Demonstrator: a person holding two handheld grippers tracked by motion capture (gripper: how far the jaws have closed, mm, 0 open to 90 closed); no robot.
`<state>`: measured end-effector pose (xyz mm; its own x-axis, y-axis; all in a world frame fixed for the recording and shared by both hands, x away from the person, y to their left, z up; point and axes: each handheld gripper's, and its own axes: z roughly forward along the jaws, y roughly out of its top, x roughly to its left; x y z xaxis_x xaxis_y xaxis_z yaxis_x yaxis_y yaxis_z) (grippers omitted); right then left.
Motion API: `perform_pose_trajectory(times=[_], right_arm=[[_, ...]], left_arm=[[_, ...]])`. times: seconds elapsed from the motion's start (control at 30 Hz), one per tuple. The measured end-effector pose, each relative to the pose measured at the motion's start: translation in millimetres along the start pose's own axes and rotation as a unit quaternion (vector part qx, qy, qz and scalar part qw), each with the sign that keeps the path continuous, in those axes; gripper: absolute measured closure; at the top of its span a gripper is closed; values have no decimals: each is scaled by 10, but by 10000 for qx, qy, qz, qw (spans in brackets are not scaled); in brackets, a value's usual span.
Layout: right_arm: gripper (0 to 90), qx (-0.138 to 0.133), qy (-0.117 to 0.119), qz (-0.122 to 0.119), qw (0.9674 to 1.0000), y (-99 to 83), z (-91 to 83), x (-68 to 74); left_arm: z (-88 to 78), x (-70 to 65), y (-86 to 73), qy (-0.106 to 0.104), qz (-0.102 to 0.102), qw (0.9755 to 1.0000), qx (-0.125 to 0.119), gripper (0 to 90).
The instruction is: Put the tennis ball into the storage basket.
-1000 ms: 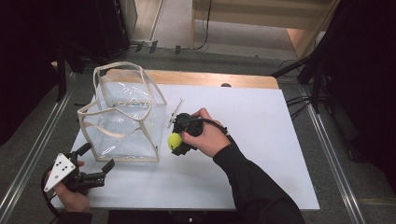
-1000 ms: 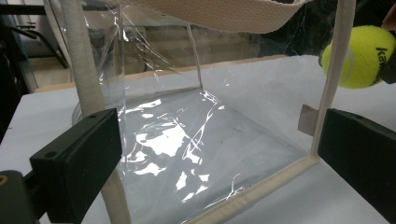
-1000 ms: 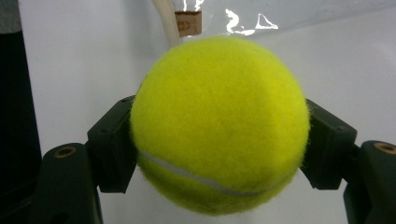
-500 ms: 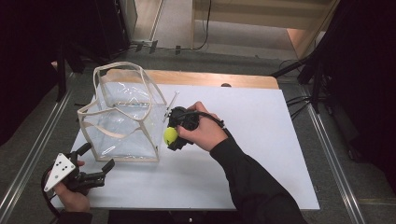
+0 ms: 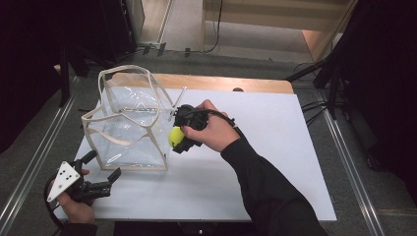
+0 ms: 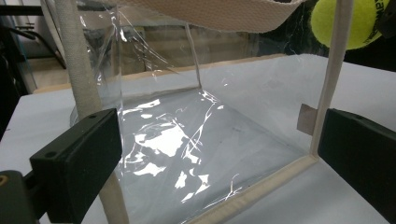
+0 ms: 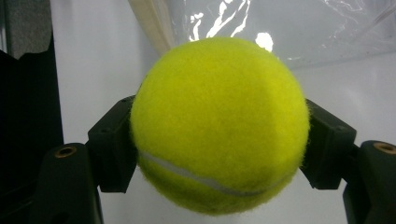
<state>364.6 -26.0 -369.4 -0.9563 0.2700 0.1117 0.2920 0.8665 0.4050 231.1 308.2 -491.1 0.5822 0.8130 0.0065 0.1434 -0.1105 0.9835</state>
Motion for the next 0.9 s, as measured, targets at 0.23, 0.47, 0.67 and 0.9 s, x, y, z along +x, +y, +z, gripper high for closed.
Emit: perform_pose_trajectory(times=[0.23,0.47,0.67,0.9], right_arm=[[238,-1,43,7,10000,39,-24,-8],[237,49,67,-49,10000,75,-64,-19],[237,87,23,-87,9999,134,-153,-24],[238,52,-47,-125,9999,215,-241,-23]], left_arm=[[1,3,0,-7,8,10000,-3,0],[-1,4,1,-9,3,10000,-6,0],[-2,1,1,-7,-13,10000,-14,0],[-1,2,1,-11,-12,10000,-16,0]])
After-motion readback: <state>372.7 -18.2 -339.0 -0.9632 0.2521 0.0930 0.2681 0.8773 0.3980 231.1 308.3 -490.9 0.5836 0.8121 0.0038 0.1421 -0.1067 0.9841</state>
